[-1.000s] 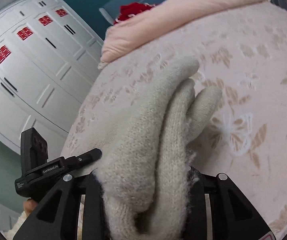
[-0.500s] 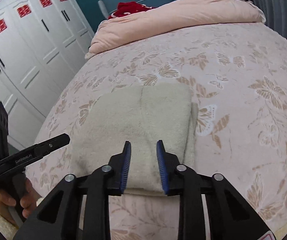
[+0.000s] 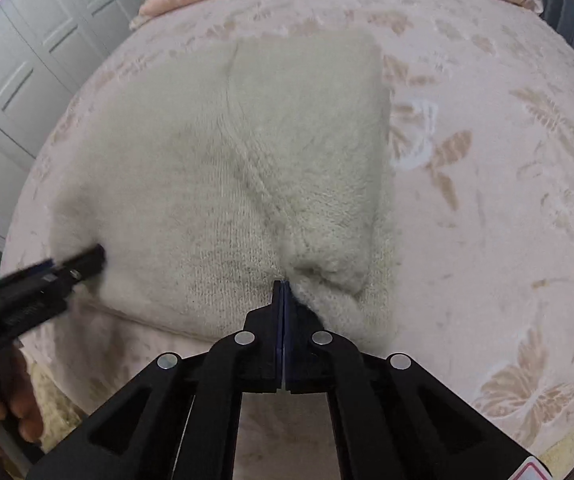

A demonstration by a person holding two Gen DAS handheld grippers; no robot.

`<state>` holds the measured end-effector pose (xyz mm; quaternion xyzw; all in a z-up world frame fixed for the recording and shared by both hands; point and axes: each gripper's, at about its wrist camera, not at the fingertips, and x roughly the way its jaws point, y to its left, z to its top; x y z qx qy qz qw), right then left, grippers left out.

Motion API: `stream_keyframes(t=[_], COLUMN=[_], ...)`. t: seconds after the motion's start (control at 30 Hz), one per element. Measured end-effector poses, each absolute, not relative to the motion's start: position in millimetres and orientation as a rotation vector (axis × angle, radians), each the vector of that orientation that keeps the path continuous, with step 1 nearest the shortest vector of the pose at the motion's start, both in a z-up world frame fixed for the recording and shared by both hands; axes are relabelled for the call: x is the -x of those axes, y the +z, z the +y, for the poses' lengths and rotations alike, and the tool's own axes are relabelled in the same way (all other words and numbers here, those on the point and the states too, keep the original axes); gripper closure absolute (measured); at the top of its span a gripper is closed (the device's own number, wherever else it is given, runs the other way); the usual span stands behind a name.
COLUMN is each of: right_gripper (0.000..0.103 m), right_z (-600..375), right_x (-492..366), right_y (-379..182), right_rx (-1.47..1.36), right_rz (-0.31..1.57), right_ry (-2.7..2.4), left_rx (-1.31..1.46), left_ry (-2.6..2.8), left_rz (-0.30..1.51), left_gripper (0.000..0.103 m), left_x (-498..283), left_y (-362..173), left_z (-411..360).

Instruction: Fold small clothes

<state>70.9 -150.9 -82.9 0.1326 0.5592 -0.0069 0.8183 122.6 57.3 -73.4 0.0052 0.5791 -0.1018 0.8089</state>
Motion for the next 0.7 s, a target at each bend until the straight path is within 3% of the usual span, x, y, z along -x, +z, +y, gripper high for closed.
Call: stream_keyframes(t=[0.2,0.47,0.6,0.67,0.7], right_gripper=[0.098,0.081,0.074,0.065,0.063], right_z=[-140,-142,-140,-140,-139], right_x=[-52,-12,6,16,22], right_y=[-28,-1,3,7,9], right_rx=[-0.317,-0.288,-0.290,-0.291,-0.292], right_rz=[1.073,1.002,0.989,0.969,0.958], right_ry=[-0.022,-0.119,-0.135,-0.162,-0.175], left_rx=[-0.031,-0.052,-0.069,-0.092,-0.100], left_ry=[-0.215,-0.251,-0.256,-0.252,-0.253], left_rz=[1.207,1.137,1.091,1.054,1.040], left_gripper=[0.038,0.037,0.026,0.024,0.017], left_x=[-107,-74,-59,-50,-46], left_y=[-49,-18,-5,3,6], left_z=[52,38,32,30,29])
